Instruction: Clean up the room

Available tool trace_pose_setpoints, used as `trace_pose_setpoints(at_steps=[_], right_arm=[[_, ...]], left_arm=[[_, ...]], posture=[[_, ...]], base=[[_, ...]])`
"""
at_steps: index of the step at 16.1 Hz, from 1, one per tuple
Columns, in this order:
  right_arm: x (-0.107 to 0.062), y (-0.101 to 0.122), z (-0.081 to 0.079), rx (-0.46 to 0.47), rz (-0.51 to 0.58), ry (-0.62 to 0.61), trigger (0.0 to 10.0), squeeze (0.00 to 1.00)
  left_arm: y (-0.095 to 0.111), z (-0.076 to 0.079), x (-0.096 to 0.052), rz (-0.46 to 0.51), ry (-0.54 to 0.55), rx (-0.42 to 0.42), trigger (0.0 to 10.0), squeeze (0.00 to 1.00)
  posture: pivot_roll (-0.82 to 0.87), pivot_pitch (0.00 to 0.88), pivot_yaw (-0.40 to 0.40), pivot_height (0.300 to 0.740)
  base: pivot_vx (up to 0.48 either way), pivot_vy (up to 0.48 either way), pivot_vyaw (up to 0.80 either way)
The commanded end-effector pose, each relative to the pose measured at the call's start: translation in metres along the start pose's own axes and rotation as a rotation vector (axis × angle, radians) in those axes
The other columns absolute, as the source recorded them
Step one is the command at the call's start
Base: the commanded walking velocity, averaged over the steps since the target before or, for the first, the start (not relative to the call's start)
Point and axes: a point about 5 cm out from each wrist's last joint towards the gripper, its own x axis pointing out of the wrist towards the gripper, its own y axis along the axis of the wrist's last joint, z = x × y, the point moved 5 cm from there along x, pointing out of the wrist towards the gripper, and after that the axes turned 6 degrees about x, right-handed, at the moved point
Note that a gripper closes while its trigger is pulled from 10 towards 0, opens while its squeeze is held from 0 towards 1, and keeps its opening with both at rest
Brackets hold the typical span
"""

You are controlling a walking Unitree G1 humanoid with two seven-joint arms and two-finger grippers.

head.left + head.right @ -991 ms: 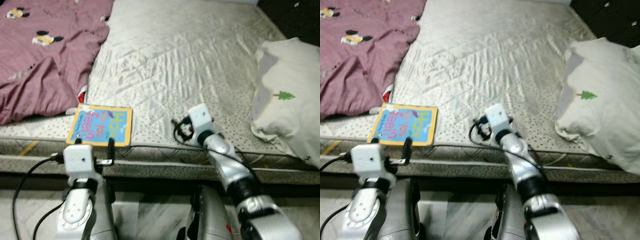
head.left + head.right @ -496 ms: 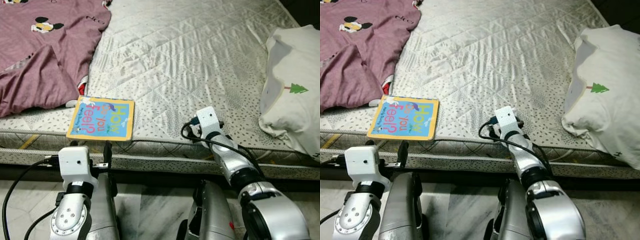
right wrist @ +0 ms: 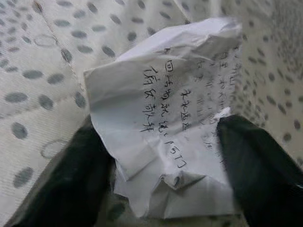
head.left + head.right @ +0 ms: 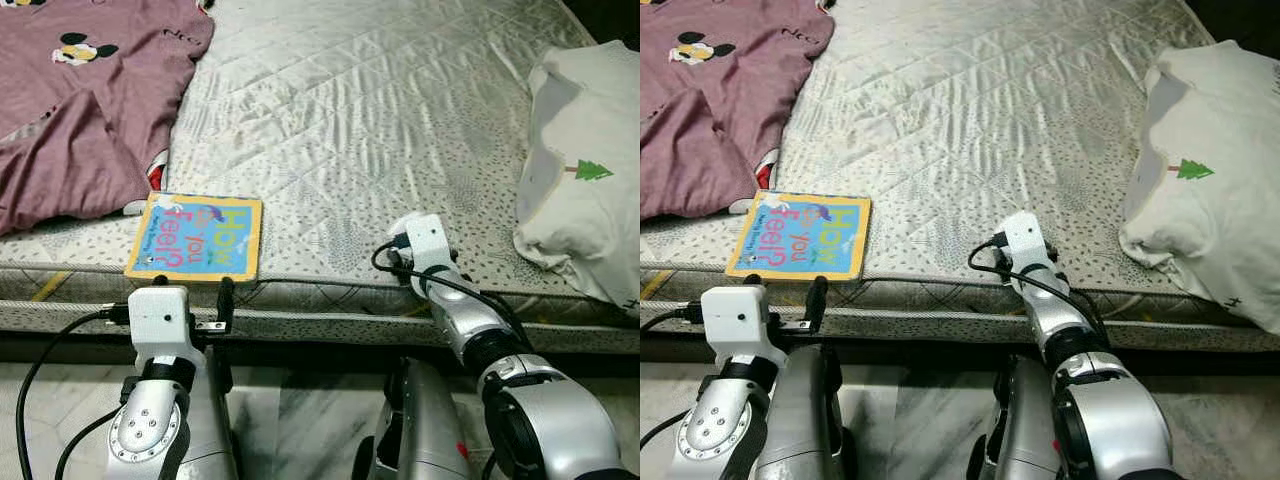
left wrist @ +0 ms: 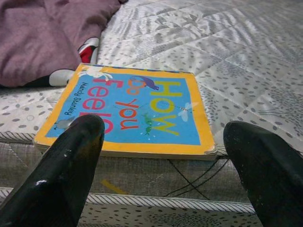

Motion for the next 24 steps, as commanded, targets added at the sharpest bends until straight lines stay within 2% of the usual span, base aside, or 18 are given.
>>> trace_pose_setpoints(at_steps=[1, 7, 17, 20, 22, 24], right_arm=[[-0.001, -0.016, 0.0, 0.041, -0.062, -0.01, 0.0, 0.0], [-0.001, -0.013, -0.006, 0.119, -0.059, 0.007, 0.0, 0.0], [0.002, 0.001, -0.001, 0.214, -0.039, -0.029, 0.0, 0.0], [0.003, 0.007, 0.001, 0.221, -0.017, -0.048, 0.0, 0.0], [0.003, 0.01, 0.003, 0.255, -0.002, -0.056, 0.0, 0.0], [0.001, 0.018, 0.002, 0.353, 0.073, -0.037, 0.0, 0.0]], left_arm=[[-0.006, -0.001, 0.0, -0.023, 0.0, 0.004, 10.0, 0.0], [-0.001, 0.002, 0.015, 0.005, -0.026, 0.01, 10.0, 0.0], [0.004, 0.001, 0.044, 0.064, -0.028, 0.014, 10.0, 0.0], [0.016, -0.002, 0.055, 0.109, -0.01, 0.004, 10.0, 0.0], [0.018, -0.003, 0.058, 0.122, 0.0, -0.008, 10.0, 0.0], [0.009, -0.007, 0.06, 0.106, 0.032, -0.049, 10.0, 0.0]], posture=[[0.19, 0.187, -0.086, 0.511], [0.19, 0.128, -0.071, 0.511], [0.15, 0.03, -0.062, 0.511], [0.13, 0.0, -0.064, 0.511], [0.12, 0.0, -0.063, 0.511], [0.08, 0.0, -0.043, 0.511]], base=[[0.0, 0.0, 0.0], [0.0, 0.0, 0.0], [0.0, 0.0, 0.0], [0.0, 0.0, 0.0], [0.0, 0.0, 0.0], [0.0, 0.0, 0.0]])
